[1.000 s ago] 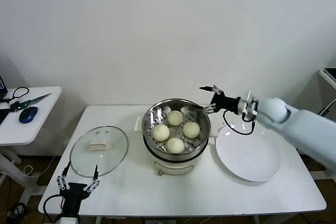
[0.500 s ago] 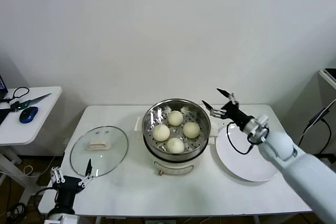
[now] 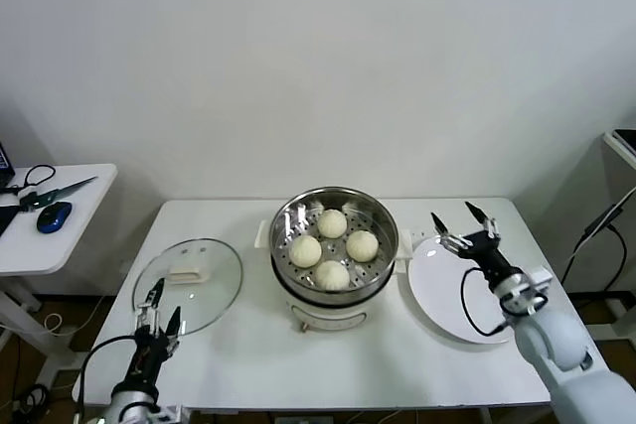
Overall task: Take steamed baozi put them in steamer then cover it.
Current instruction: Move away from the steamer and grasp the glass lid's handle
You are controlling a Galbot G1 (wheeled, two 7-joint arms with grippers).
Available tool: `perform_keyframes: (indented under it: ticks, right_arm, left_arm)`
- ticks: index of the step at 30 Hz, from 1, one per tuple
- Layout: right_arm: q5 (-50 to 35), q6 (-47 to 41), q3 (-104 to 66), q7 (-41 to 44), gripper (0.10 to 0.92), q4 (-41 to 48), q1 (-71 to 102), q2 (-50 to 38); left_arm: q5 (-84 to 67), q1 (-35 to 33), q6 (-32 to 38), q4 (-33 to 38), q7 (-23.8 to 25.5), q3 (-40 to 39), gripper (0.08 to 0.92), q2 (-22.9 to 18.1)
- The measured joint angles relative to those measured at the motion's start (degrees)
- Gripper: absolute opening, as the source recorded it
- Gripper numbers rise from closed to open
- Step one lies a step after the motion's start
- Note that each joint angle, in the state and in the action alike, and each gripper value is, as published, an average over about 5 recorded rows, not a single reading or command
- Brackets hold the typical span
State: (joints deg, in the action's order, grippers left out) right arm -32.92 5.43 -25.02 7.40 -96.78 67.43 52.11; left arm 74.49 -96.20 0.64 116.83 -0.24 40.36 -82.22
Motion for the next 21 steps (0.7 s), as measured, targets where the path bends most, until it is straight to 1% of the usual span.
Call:
perform_keyframes:
  ticks: [8, 21]
  right_arm:
    - [2.77, 0.1, -5.67, 0.0, 0.823, 0.48, 5.11, 3.84]
    - [6.16, 0.59, -9.19, 0.11, 0.823, 1.52, 8.7, 7.19]
  left_arm:
    - [7.68, 7.28, -1.04, -9.74, -2.22, -1.52, 0.823, 1.23]
    - [10.26, 21.47, -2.36, -26.75, -5.94, -3.53, 0.823, 2.69]
